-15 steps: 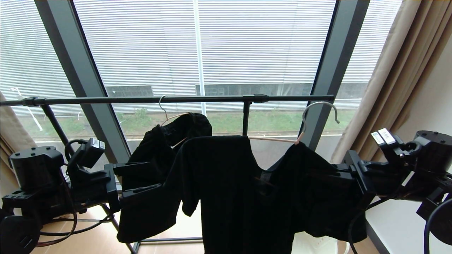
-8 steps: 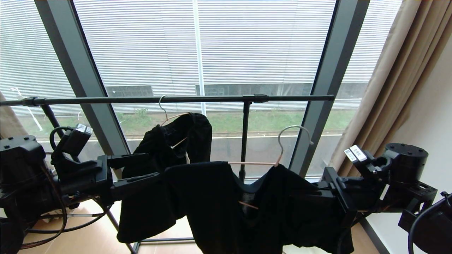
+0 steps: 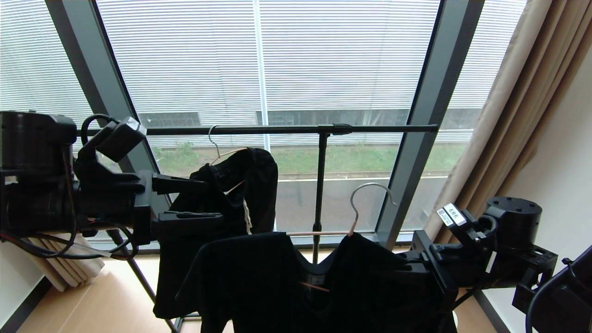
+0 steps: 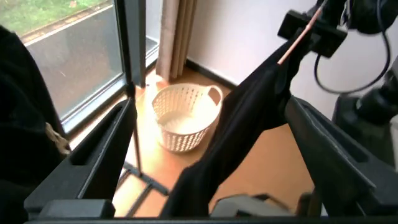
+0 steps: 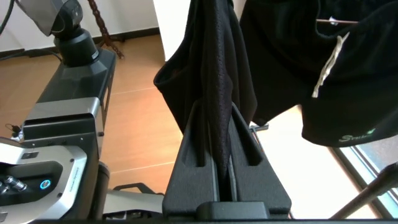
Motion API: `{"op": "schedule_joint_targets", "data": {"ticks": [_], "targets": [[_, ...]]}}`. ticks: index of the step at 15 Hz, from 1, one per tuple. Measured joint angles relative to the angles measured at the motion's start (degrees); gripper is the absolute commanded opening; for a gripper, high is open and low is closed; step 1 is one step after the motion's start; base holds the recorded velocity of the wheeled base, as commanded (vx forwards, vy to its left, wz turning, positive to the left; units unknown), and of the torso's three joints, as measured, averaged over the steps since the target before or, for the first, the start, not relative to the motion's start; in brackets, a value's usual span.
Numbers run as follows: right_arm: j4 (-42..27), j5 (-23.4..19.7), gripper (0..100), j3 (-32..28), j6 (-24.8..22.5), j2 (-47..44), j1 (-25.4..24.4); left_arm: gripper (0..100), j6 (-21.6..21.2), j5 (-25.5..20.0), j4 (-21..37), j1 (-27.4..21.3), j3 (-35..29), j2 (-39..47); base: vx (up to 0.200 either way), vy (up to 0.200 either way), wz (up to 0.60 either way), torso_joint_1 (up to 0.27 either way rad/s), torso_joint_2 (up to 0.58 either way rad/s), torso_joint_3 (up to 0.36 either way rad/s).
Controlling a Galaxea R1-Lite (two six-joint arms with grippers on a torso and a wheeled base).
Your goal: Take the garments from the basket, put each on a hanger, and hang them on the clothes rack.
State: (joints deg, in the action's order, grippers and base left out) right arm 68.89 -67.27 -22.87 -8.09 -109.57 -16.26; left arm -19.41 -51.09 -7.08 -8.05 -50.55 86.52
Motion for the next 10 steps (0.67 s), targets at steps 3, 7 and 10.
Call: {"op": "schedule_joint_targets", "data": {"ticks": [3, 7, 10], "targets": [[0.0, 0.0, 0, 0.4, 0.0, 0.0, -1.3, 100, -12.2, 2.4, 6.8, -6.1, -6.6, 0.1, 0.000, 0.000, 0.00, 0.000, 0.00, 0.000], [0.0, 0.0, 0, 0.5, 0.0, 0.3, -2.2, 100, -20.2, 2.5, 7.1, -9.8, -5.9, 3.4, 0.000, 0.000, 0.00, 0.000, 0.00, 0.000], [0.0, 0.1, 0, 0.7, -0.1, 0.6, -2.3, 100, -24.0, 2.5, 7.1, -11.5, -4.9, 5.3, 0.000, 0.000, 0.00, 0.000, 0.00, 0.000]]}}
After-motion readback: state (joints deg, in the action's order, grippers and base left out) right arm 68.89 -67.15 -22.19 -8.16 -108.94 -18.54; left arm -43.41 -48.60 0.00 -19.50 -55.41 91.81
